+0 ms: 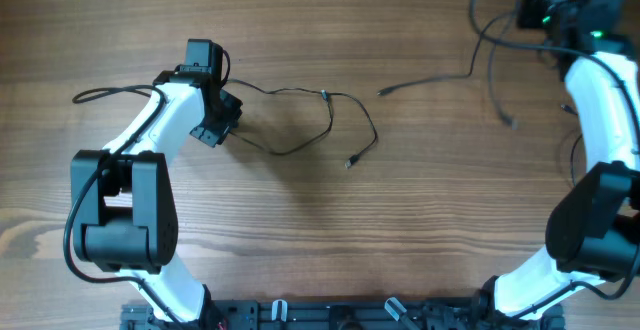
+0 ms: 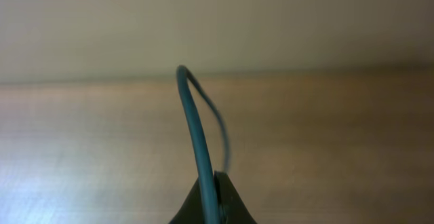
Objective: Untangle cables
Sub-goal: 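Carry the cable to the upper right corner with the right gripper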
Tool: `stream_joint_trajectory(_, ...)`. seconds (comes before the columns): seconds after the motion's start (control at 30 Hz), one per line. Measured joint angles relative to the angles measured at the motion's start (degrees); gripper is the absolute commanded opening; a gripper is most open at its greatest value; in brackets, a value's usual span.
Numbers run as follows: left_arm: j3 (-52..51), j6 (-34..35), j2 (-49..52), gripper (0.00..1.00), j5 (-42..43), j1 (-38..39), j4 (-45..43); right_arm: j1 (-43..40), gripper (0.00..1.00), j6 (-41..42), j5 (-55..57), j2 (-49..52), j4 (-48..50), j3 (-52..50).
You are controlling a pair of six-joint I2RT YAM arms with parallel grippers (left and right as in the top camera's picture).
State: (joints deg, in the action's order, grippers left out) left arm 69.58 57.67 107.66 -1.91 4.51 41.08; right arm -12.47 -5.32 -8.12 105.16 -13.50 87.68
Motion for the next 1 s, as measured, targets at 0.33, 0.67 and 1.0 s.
stream_joint_trajectory(0.33,0.00,0.02,0.00,0.37,0.02,0.00,-0.02,-7.50,0.04,-0.55,6.75,2.49,15.54,21.00)
stream_joint_trajectory(0.67,0.00,0.02,0.00,0.37,0.02,0.07,0.00,-18.38,0.04,0.85,8.44,22.67,10.75,21.57)
stream_joint_trajectory(1.0,0.00,0.02,0.00,0.39,0.02,4.07,-0.04,-20.92,0.05,1.44,8.37,34.67,9.77,21.84)
